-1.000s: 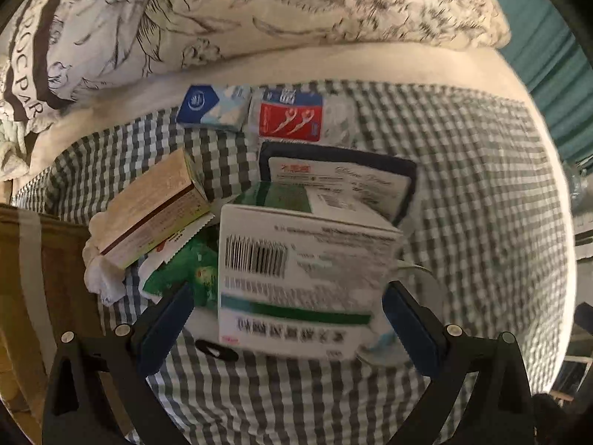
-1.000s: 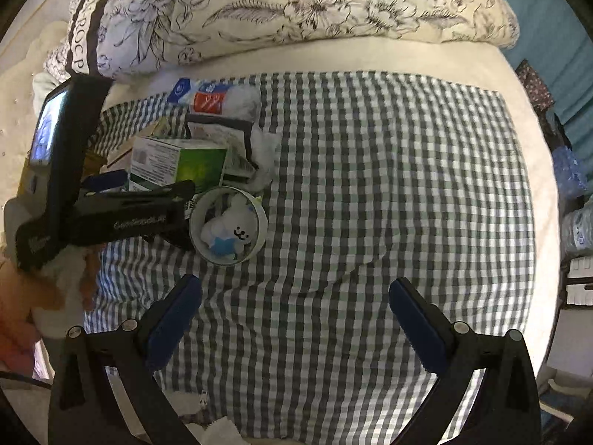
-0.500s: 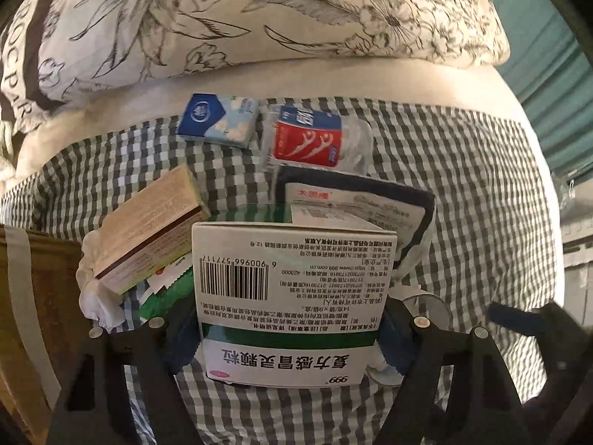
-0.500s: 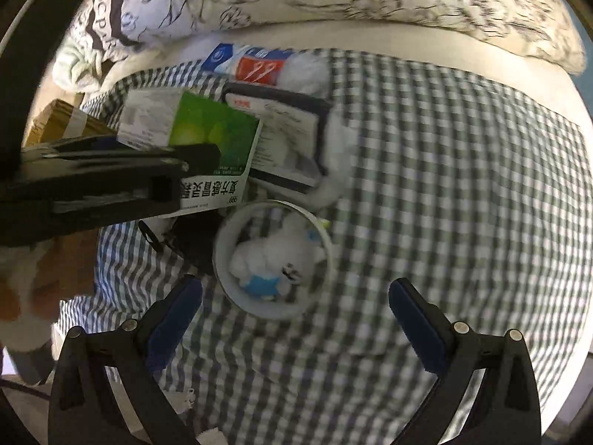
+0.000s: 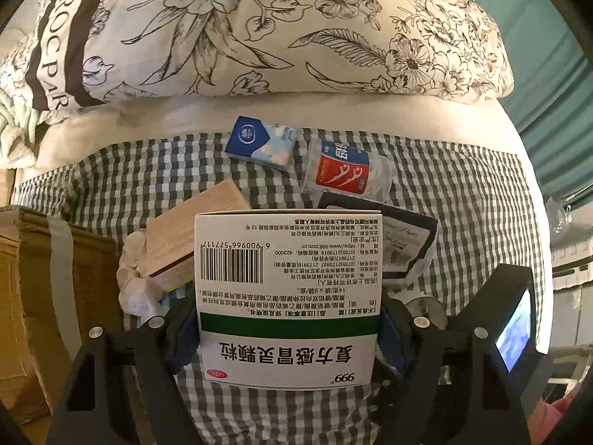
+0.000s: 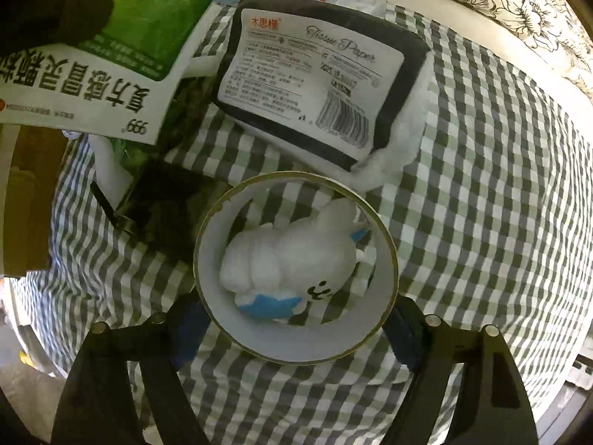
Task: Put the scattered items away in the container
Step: 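Carry the medicine box and tape roll with both grippers into the cardboard box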
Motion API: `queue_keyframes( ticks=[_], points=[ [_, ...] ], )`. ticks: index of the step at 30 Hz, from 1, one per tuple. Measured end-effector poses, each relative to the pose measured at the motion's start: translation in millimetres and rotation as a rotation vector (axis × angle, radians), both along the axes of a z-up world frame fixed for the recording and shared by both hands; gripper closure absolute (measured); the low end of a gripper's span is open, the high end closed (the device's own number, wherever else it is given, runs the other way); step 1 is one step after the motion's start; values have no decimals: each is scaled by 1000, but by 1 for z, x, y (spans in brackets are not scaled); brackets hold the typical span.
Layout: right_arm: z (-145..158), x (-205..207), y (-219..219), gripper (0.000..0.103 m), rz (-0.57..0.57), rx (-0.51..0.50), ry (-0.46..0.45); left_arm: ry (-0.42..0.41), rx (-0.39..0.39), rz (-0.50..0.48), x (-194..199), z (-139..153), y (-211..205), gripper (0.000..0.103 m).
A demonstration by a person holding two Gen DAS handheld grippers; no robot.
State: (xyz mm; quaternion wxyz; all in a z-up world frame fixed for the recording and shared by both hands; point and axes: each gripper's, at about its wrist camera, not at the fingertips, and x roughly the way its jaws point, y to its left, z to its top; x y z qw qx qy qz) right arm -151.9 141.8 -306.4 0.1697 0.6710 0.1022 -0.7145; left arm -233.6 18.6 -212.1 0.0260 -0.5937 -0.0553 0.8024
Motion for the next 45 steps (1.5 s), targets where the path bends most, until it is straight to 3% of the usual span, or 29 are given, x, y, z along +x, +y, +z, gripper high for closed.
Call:
queue_keyframes(
  ticks=[11, 24, 31, 38, 45],
  points=[
    [87, 18, 47, 23, -129, -98, 95, 50, 18, 20, 19, 42, 8, 24],
    [208, 68, 106, 23, -252, -150, 296, 220, 6, -21, 83, 143, 36, 24],
    [244, 113, 112, 23, -273, -156, 382, 291, -12, -13, 126, 178, 41, 24],
    [267, 152, 113, 23, -285, -156, 425, 292, -29, 38, 162, 186, 42, 24],
    [270, 175, 112, 23, -269, -158, 423, 289, -27, 87, 191, 185, 41, 24]
  ],
)
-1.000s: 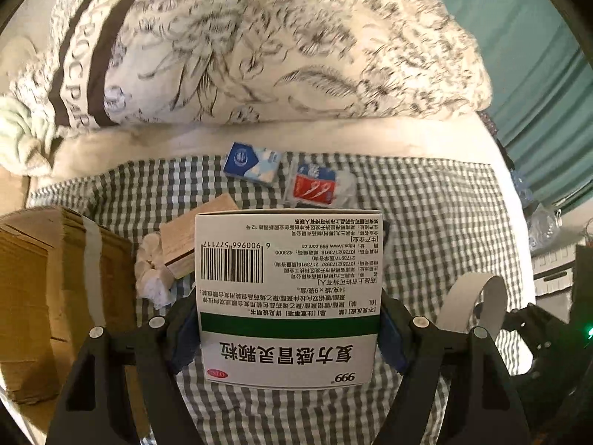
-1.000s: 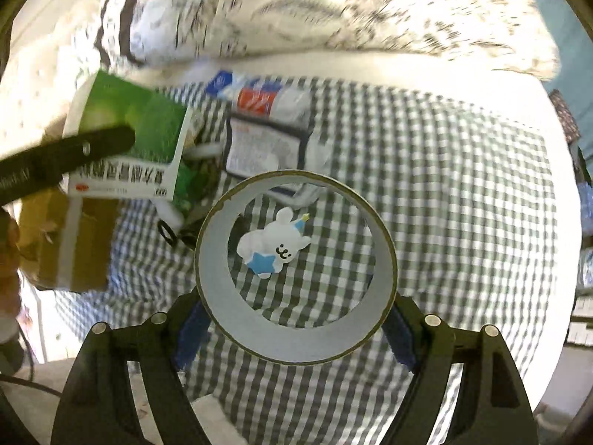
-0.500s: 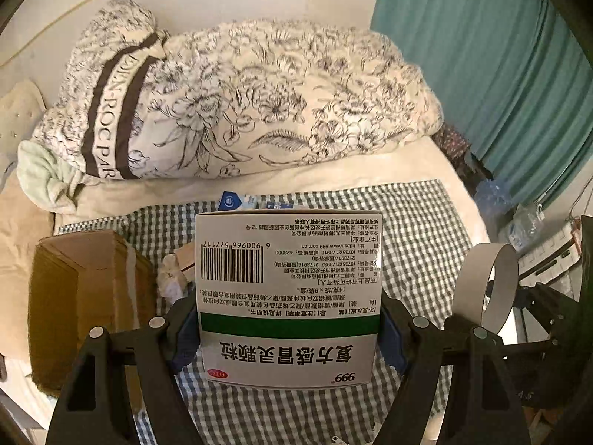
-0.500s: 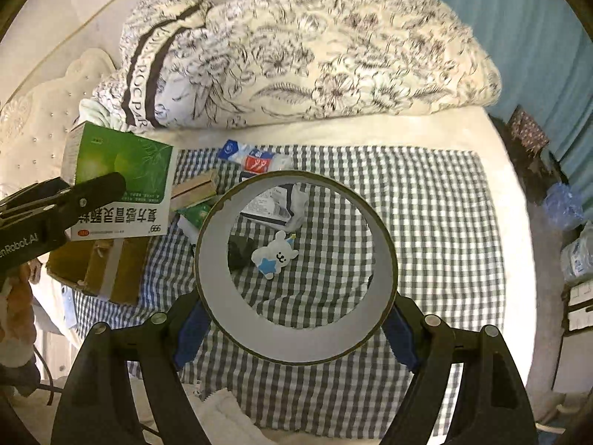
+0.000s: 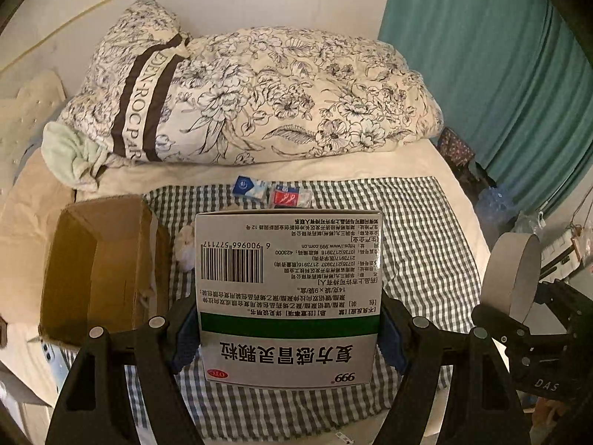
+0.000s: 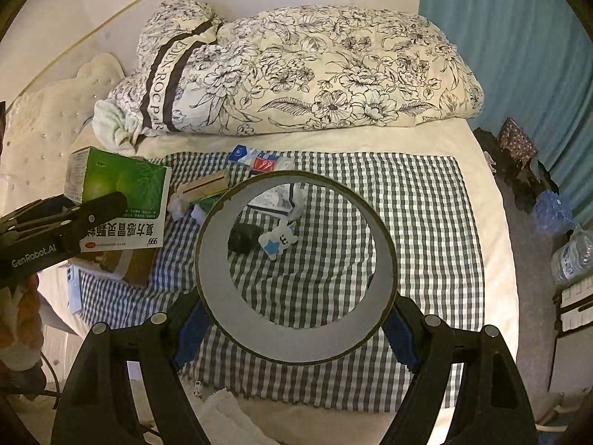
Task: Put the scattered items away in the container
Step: 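Carry the medicine box and tape roll with both grippers into the cardboard box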
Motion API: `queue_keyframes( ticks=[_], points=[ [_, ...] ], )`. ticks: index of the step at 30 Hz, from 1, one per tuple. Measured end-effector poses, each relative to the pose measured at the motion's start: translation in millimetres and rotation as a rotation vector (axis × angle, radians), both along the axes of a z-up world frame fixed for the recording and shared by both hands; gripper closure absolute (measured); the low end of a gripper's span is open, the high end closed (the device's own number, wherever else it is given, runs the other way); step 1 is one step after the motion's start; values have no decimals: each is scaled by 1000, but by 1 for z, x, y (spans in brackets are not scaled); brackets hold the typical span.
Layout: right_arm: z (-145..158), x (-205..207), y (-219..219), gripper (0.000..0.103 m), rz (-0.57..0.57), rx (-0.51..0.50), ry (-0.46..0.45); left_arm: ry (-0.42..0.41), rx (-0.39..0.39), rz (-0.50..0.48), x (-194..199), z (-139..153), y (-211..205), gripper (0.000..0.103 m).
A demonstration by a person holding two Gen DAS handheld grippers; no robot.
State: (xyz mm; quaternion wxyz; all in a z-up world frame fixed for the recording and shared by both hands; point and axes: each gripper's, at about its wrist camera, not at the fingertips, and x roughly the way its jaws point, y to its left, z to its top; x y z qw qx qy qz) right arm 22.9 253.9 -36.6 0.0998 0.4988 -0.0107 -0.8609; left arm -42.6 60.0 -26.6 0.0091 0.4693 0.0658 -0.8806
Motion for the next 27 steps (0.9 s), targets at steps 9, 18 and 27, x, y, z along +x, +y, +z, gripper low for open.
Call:
queue_keyframes(
  ticks=[9, 18, 27],
  points=[
    [-5, 9, -16, 22, 56, -20, -17, -18, -10, 83, 32, -3, -14, 24],
    [-9, 0, -73, 22, 141, -32, -28, -9, -22, 200, 58, 0, -70, 24],
    [10, -17, -158, 22, 171, -20, 24, 39, 5, 267, 55, 11, -166, 24]
  ],
)
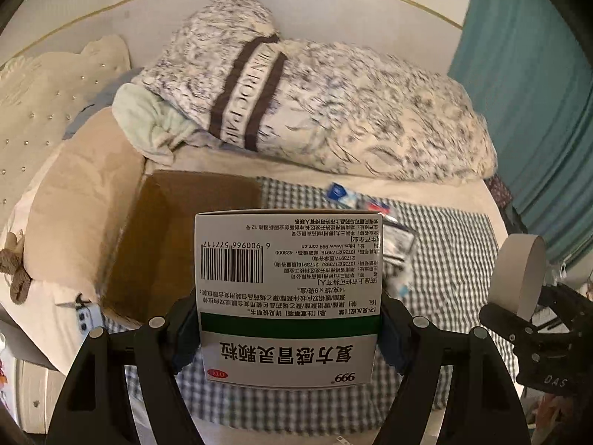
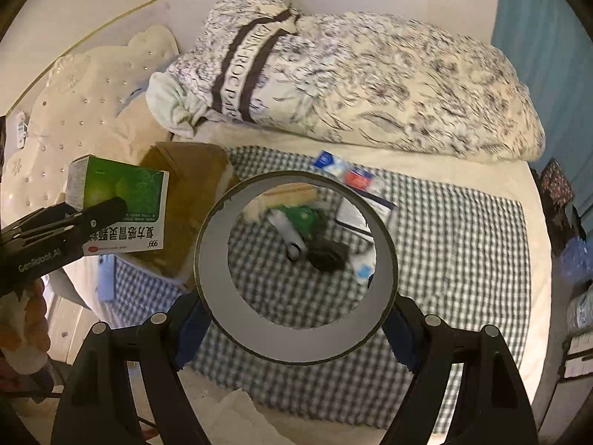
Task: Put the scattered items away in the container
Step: 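Carry the medicine box and tape roll with both grippers into the cardboard box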
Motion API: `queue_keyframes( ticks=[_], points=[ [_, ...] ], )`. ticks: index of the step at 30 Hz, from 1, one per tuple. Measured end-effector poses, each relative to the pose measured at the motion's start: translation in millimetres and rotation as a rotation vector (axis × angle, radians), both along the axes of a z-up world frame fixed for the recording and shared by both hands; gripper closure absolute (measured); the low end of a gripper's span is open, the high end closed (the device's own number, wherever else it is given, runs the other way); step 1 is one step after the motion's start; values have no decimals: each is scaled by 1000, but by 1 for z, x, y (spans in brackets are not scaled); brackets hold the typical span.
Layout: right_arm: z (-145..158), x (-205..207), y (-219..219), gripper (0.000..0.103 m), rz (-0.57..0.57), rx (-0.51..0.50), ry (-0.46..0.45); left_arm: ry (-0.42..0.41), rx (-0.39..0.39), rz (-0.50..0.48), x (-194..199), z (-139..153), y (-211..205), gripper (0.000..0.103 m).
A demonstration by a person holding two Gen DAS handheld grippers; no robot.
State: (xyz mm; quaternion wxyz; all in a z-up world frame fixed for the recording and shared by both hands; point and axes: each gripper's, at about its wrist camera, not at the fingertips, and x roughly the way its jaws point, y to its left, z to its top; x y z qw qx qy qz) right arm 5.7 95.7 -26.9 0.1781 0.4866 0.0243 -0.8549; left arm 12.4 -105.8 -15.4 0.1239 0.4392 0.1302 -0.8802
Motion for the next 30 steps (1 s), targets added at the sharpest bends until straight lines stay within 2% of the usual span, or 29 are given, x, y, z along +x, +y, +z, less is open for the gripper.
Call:
queue_keyframes(
  ticks=[5, 8, 16, 24, 30],
  points=[
    [-1, -14, -56, 22, 22, -14, -1, 2, -1, 27, 0, -1, -56, 24],
    [-5, -21, -91, 22, 39, -27, -6, -30, -4, 36, -1, -13, -82, 24],
    [-38, -37, -175, 22, 115, -25, -86, -124, 51, 62, -6, -57, -145, 24],
    [-78, -57, -210, 22, 163, 29, -201, -203, 103, 62, -17, -103, -179, 24],
    [-95, -75, -223, 22, 183, 58, -249, -233, 116, 47, -29, -120, -189, 24]
  ],
)
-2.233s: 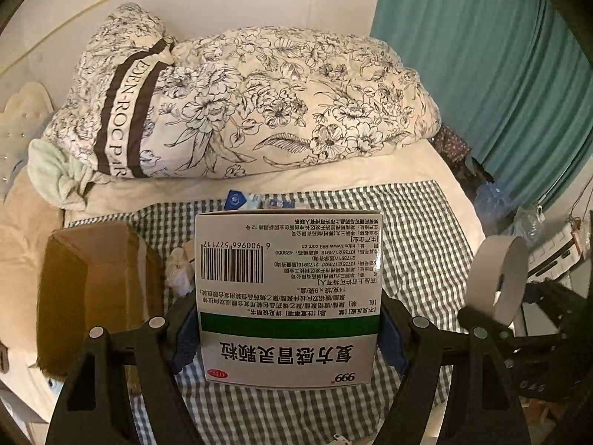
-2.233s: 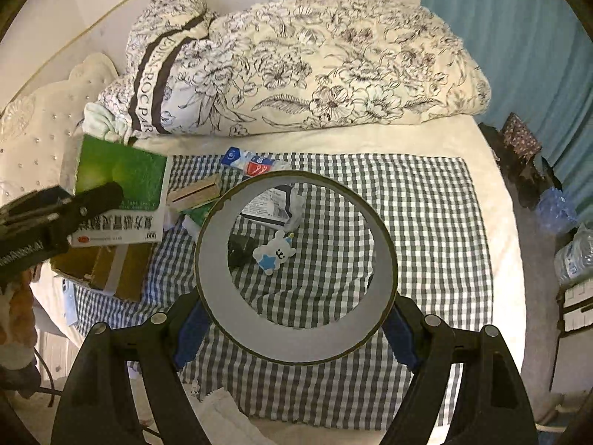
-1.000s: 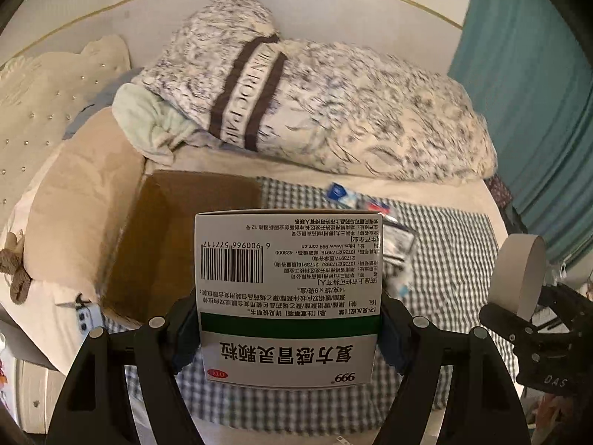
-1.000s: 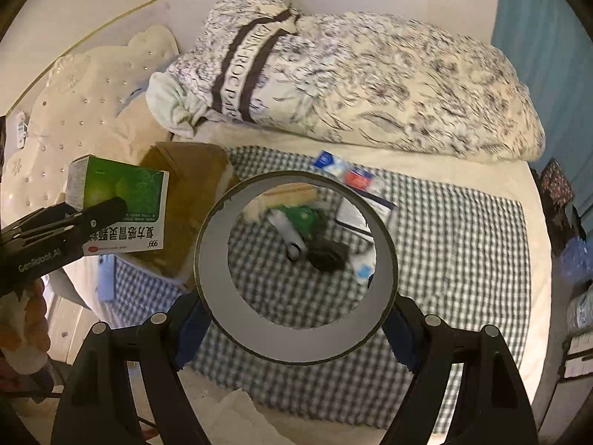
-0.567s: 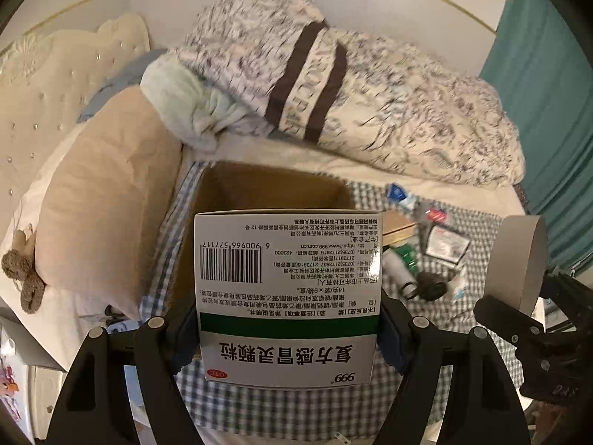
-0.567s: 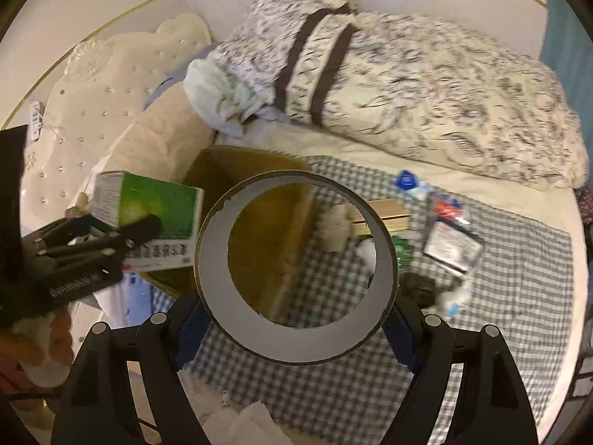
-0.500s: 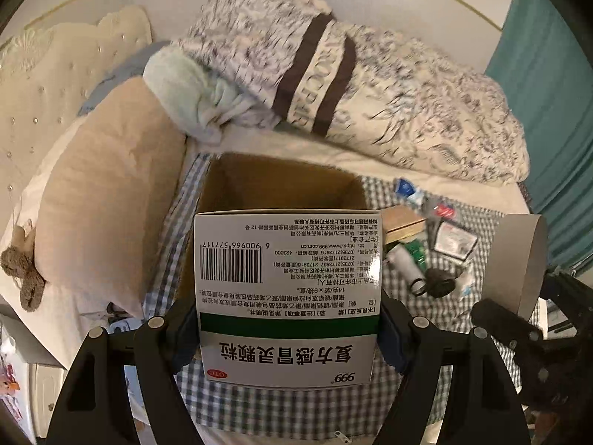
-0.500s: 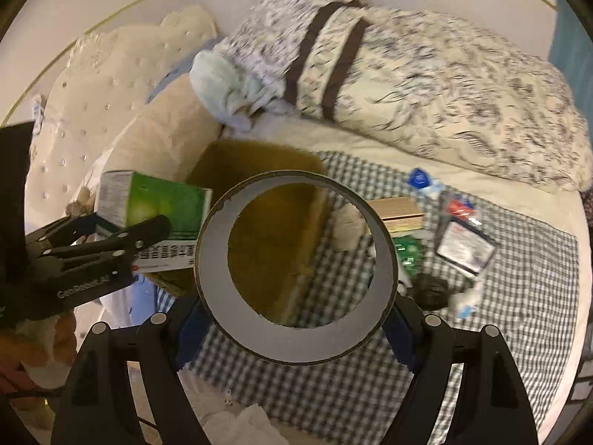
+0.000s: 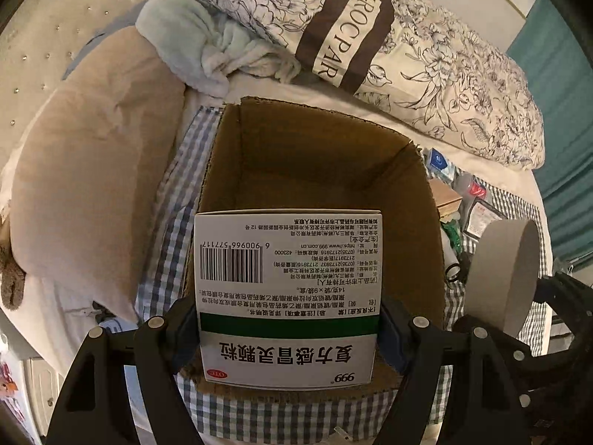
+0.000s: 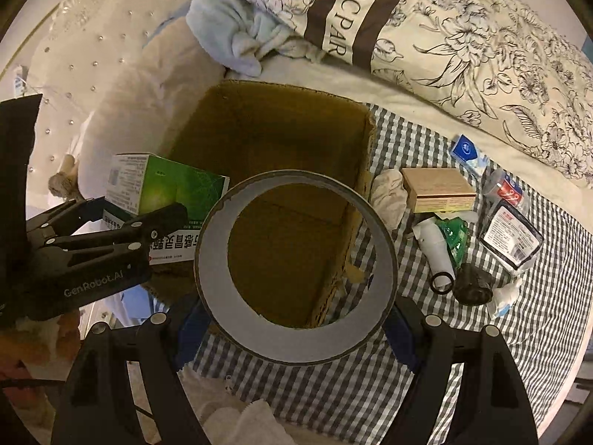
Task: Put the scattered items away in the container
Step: 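Carry the medicine box and tape roll with both grippers into the cardboard box, then release both items into the box and move both grippers back over the cloth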
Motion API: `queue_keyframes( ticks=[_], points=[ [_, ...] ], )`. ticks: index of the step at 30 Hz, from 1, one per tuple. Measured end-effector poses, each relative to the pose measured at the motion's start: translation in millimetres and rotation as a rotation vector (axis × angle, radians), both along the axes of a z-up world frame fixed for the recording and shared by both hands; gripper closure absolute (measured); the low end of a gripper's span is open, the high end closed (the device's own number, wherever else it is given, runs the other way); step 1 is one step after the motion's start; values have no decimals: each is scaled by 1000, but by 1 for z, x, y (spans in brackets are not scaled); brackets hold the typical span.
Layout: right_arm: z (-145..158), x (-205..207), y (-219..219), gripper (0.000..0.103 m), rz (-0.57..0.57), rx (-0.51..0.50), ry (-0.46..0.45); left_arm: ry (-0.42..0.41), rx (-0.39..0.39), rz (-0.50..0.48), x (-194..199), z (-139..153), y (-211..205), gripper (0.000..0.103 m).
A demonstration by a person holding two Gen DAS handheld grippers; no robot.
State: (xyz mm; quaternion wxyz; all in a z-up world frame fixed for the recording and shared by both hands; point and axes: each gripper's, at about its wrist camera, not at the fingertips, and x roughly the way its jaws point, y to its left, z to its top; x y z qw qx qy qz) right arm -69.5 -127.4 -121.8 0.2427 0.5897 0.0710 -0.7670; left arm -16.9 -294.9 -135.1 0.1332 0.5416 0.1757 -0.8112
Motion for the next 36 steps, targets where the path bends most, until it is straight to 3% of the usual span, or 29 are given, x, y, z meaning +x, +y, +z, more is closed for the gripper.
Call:
queue_keyframes(
  ticks=[5, 9, 21, 29, 36],
  points=[
    [-7, -13, -10, 21, 7, 7, -21, -37, -46, -17, -12, -3, -5, 16],
    [-7, -17, -12, 12, 14, 42, -5, -38, -74, -35, -20, 0, -7, 3],
    [6, -7, 14, 12, -16, 27, 31, -37, -71, -52, -19, 10, 8, 3],
    [24, 13, 76, 12, -97, 27, 78, 1, -78, -110, -26, 31, 62, 3],
    [34, 33, 176, 12, -195, 10, 122, 38, -62, -133, -40, 44, 141, 3]
  ],
)
